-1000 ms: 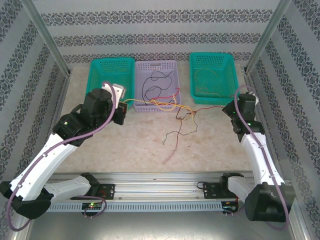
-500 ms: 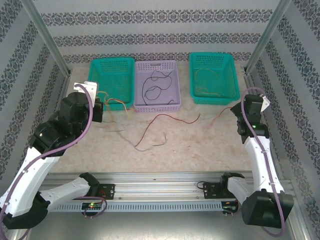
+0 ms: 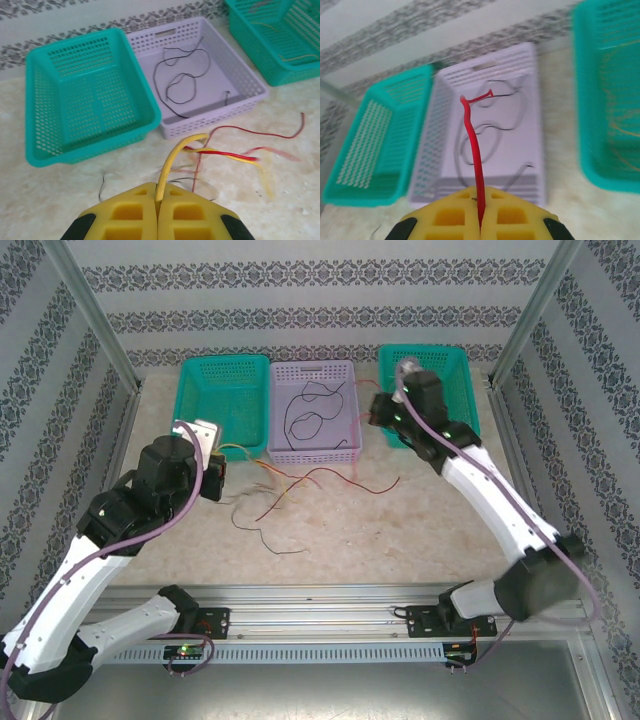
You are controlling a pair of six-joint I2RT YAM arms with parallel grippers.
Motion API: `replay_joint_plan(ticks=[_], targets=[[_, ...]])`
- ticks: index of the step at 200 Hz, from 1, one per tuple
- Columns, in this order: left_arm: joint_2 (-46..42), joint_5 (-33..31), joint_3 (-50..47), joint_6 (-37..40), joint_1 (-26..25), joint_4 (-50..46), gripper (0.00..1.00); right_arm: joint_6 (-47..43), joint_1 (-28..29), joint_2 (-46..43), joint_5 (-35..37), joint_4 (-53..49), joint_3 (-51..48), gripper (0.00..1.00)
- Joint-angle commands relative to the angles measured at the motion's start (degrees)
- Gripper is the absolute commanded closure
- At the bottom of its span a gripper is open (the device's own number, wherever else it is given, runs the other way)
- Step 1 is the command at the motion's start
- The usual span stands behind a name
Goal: Untangle the cables
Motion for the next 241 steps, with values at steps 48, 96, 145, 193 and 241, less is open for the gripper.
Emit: replay_joint_plan(ticks=[48, 96, 145, 193, 241], targets=[[-7.32, 7.96, -7.91, -1.28, 0.38, 9.42, 1.0, -9.05, 11.61, 33.94, -13.03, -18.36, 49.25, 1.0], [-10.09, 10.87, -12.35, -1.93, 0.23, 12.84, 1.0, -7.11, 13.97, 61.64, -20.74, -29.84, 89.24, 1.0], [-11.17, 11.7, -14.72, -1.13, 0.3, 14.55, 1.0, -0.63, 13.4, 67.78, -28.9, -16.93, 85.56, 1.0], [-11.9, 12.34, -16.0, -1.7, 0.3, 15.44, 1.0, 5.29, 12.34, 73.92, -26.96, -9.2, 84.39, 1.0], [-11.48, 12.86, -16.3, -1.74, 0.29, 15.68, 1.0, 1.39, 12.59, 74.69, -21.64, -12.97, 84.81, 0.97]])
